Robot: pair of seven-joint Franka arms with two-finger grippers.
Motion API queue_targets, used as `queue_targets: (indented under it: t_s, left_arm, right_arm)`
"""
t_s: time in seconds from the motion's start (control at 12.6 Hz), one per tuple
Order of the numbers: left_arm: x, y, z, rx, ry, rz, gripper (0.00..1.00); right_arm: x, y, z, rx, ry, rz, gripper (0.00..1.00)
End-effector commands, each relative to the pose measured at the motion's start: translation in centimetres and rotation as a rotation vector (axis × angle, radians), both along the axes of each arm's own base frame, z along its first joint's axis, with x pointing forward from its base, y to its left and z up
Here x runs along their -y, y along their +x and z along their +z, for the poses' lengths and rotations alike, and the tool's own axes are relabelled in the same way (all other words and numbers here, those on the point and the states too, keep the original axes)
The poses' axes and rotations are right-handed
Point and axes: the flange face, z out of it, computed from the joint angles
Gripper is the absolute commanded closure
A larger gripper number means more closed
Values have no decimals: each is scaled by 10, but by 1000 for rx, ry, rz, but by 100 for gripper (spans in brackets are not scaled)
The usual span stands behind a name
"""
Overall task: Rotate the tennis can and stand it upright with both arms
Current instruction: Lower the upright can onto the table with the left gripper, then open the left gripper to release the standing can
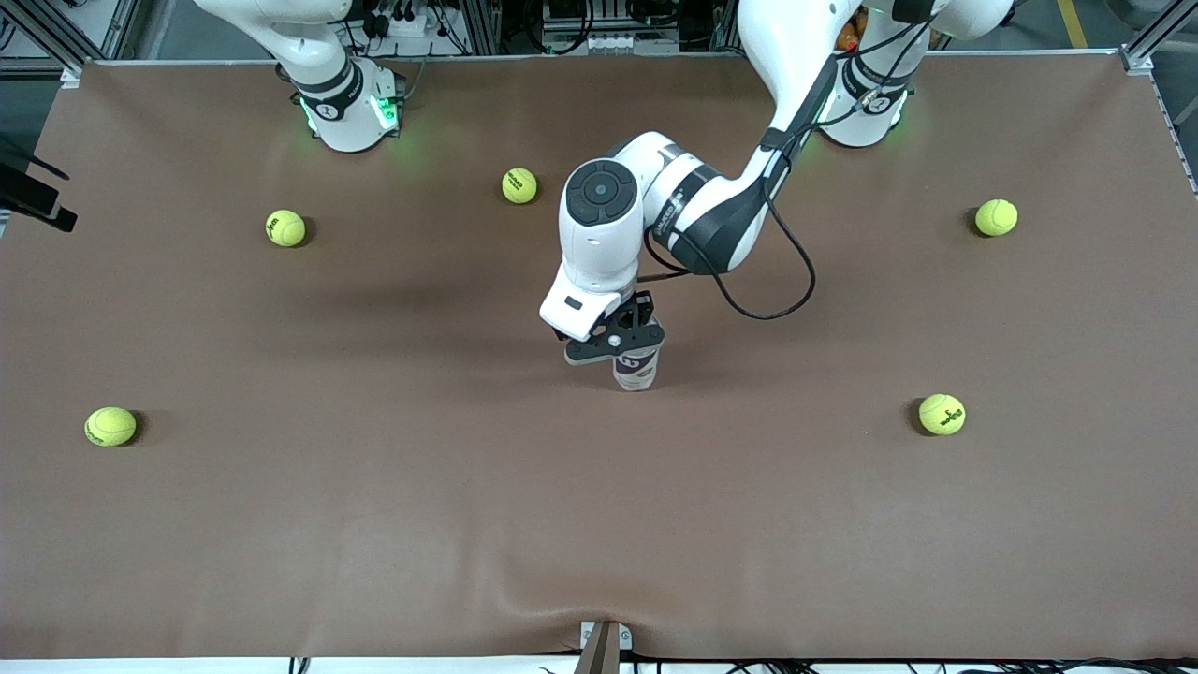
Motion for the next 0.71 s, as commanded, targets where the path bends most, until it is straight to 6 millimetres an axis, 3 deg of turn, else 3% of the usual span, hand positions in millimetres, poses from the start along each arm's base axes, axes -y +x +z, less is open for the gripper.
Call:
queue_targets:
  t_s: [0.0, 0.32, 0.48, 0.63]
  left_arm:
    - [-12, -1, 29, -24, 6, 7, 0]
    - [-26, -2, 52, -51, 24, 15, 0]
    - [-36, 1, 77, -35, 4, 26, 0]
    - [-62, 14, 102, -20, 4, 60, 0]
  right_arm:
    - [2, -3, 5, 2, 16, -2, 0]
    - [2, -3, 5, 2, 18, -1, 0]
    - [2, -3, 5, 2, 18, -1, 0]
    - [2, -3, 5, 2, 18, -1, 0]
